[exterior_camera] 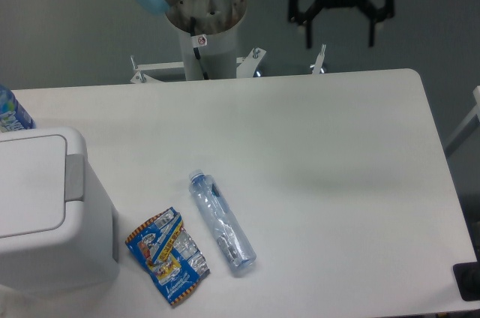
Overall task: Open the trash can
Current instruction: 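Carry the open gripper across the table toward the white trash can lid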
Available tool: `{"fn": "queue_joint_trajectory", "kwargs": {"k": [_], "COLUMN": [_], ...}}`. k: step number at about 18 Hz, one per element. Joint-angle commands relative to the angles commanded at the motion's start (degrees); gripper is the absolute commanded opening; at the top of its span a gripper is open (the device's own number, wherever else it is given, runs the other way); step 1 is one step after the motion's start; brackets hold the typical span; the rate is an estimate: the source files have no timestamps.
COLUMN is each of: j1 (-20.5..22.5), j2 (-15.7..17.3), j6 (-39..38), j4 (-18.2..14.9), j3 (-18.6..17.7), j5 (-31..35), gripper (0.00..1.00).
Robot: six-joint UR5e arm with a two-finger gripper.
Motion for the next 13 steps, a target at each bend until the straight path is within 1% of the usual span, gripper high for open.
{"fn": "queue_joint_trajectory", "kwargs": {"k": [3, 5, 6, 8, 9, 11, 13], "j1": [-4.8, -9.1, -10.3, -12.8, -13.8, -15.8, -17.3], "j2": [-2.3, -4.4, -5.1, -6.6, -7.1, -8.0, -9.1], "j6": [-11.0, -18.3, -21.7, -25.4, -26.0, -27.4, -30.2], "j4": [5.9, 9.6, 11.2, 14.1, 14.7, 14.7, 15.2], "j3": [0.0, 0.5, 0.8, 1.0, 1.0, 0.9, 1.6], "j5": [0.4, 0.4, 0.4, 0.4, 0.4, 0.1, 0.1], "gripper": [1.0, 1.0, 1.0, 1.0, 1.0, 1.0, 1.0]}}
